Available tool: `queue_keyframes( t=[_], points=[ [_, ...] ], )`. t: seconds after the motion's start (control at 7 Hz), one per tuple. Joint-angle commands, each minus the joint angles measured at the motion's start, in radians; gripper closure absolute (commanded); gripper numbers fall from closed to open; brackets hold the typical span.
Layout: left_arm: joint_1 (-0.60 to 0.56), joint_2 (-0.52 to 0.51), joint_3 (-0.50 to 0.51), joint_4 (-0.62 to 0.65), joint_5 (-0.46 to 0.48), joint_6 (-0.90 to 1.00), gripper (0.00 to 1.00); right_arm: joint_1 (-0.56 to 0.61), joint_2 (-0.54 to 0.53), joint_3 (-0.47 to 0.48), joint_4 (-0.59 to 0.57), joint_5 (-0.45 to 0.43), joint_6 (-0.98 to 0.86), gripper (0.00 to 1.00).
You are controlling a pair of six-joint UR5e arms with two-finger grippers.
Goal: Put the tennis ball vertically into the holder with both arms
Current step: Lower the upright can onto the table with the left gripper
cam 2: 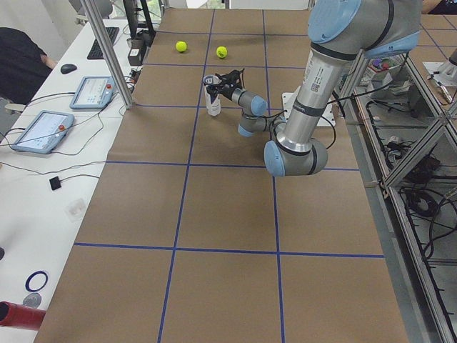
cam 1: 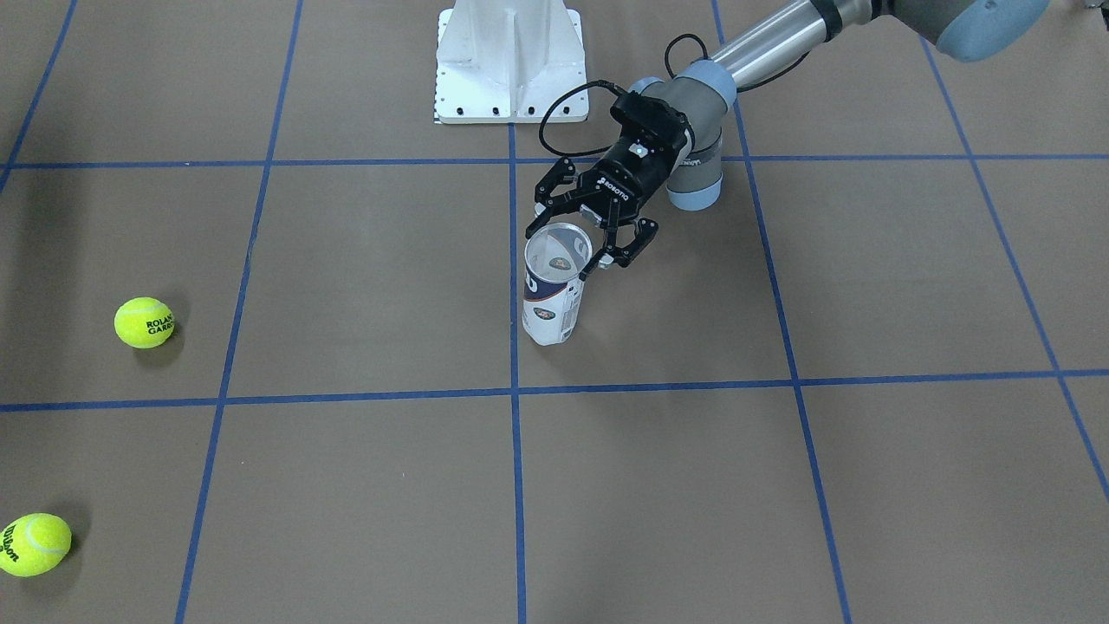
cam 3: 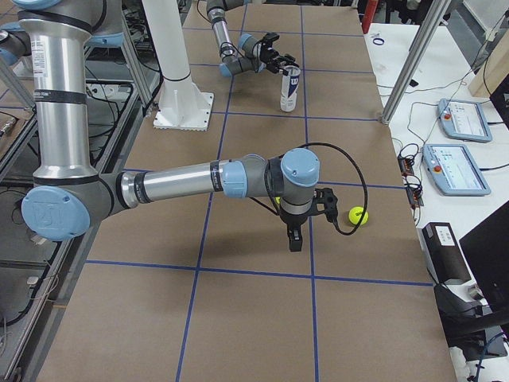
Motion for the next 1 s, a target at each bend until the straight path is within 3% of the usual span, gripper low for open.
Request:
queue_keyframes(
  t=[0.0,0.14,0.43,0.57,0.86],
  points=[
    [0.000,-0.001,0.005,0.001,-0.001,0.020,0.58,0.000,0.000,-0.004,0.000,0.000,0.000,0.01],
    [0.000,0.001,0.005,0.001,-0.002,0.025,0.50,0.000,0.001,-0.004,0.000,-0.001,0.000,0.01],
    [0.000,0.001,0.002,0.001,0.004,0.031,0.23,0.000,0.001,-0.007,0.000,-0.005,0.000,0.01],
    [-0.001,0.001,-0.002,-0.001,0.004,0.031,0.05,0.000,0.003,-0.007,0.000,-0.006,0.000,0.01],
    [-0.001,-0.001,-0.005,-0.002,0.004,0.030,0.02,0.000,0.003,-0.009,0.000,-0.006,0.000,0.01]
  ],
)
